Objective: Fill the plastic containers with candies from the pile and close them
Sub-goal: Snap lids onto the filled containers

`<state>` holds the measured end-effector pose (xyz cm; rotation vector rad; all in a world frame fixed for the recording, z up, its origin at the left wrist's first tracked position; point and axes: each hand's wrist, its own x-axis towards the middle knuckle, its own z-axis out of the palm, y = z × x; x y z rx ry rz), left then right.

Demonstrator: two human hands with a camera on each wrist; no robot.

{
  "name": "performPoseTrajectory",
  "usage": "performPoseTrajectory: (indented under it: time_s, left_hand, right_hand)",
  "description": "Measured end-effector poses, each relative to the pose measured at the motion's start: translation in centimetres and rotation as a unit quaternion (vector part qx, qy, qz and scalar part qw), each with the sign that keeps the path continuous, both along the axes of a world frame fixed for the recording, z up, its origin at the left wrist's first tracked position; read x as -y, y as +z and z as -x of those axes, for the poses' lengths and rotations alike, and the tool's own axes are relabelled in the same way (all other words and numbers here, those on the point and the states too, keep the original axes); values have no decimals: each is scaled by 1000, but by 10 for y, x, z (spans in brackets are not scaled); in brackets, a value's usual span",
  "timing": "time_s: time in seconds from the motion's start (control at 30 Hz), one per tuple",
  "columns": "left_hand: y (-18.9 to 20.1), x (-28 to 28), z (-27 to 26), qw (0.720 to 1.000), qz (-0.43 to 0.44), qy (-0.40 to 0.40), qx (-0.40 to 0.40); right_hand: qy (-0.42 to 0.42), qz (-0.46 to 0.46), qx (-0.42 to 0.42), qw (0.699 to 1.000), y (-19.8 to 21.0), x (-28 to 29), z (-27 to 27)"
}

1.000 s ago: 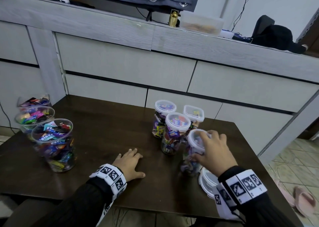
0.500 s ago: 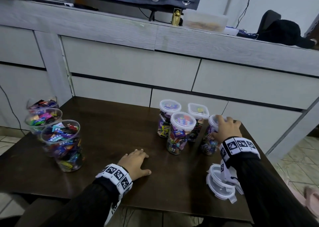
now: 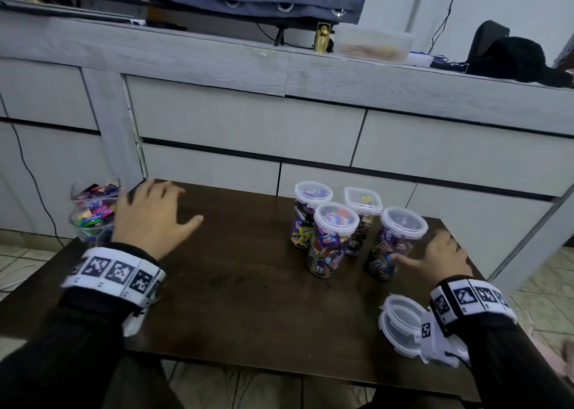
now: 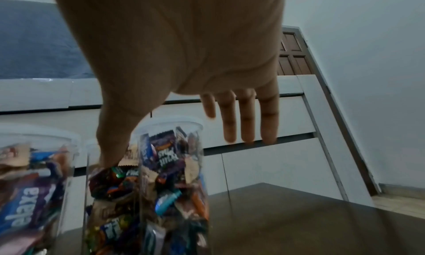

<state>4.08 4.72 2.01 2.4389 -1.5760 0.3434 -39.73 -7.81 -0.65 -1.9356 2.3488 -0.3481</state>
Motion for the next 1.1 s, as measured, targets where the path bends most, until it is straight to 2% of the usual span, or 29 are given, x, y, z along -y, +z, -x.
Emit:
performPoseTrajectory:
  time_s: [0.1,0.17,0.33,0.47,0.6,0.73,0.93,1.1]
  left_hand:
    - [-7,-7,-22,984,-166,59,17]
    - [-16,-13,-28,975,-213,64,26]
    - [-30,-16,-29,987,-156,22,22]
    - [-34,-15,-21,986,-149,-57,55]
    - [-30,-11,6,981,-130,-144,15]
    - [-27,-4,48,960,-127,-249,14]
    - [-31,14,123,913,-106,-393,22]
    - [-34,26,159,873,-91,-478,-1]
  right_hand:
    - [3,-139,-40,989,-17,-10,6]
    - [18,-210,-67,975,-31,-15,8]
    - [54,-256,-89,961,-55,-21,10]
    - [72,-258,-115,957,-57,-20,9]
    - [74,-252,-129,956,-60,-19,7]
    - [80,-252,-121,957,-61,-18,5]
    - [96,-229,-120,961,-64,-17,4]
    - [120,-220,-111,962,-62,-18,5]
